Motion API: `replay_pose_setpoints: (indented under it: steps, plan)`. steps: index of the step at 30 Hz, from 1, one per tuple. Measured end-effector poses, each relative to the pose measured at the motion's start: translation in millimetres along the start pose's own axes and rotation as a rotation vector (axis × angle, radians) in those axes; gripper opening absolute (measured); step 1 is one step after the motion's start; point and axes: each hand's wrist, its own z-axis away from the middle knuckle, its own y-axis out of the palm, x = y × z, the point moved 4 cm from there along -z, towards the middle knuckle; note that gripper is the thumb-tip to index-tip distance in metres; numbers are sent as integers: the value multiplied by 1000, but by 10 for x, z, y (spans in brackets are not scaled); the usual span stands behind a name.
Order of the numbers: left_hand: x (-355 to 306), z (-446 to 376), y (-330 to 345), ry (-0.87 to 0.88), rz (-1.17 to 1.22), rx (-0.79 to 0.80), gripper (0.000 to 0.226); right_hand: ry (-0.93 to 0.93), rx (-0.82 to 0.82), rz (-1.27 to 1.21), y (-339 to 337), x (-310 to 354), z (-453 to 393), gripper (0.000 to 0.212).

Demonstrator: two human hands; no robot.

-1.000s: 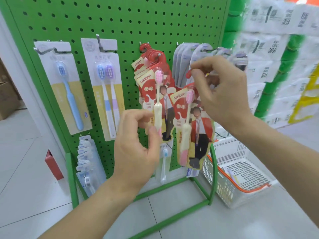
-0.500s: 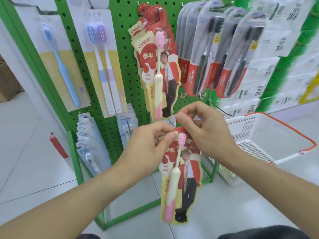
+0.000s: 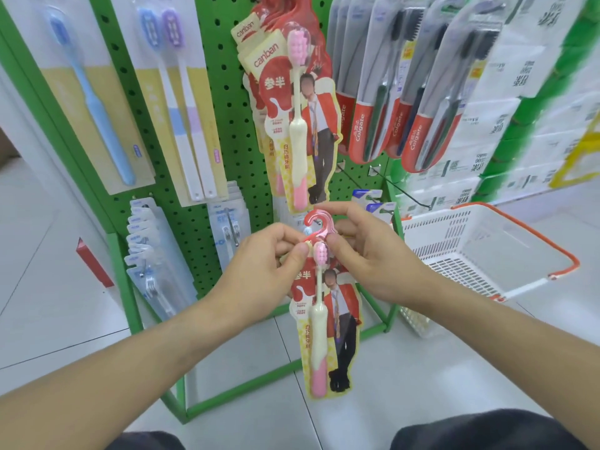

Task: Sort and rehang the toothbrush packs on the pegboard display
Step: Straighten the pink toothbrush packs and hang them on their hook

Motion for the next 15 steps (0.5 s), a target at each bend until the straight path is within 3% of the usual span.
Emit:
replay_pose_setpoints:
  steps: [2, 8, 15]
  plan:
    - [14, 0, -4, -7, 13, 13, 4, 1, -2, 18, 18, 3, 5, 43]
    - [16, -17, -24, -72, 88, -5, 27, 61, -18, -61, 15, -64, 0, 66]
    - [28, 23, 5, -134, 133, 112, 27, 180, -61, -169, -3, -173, -10, 59]
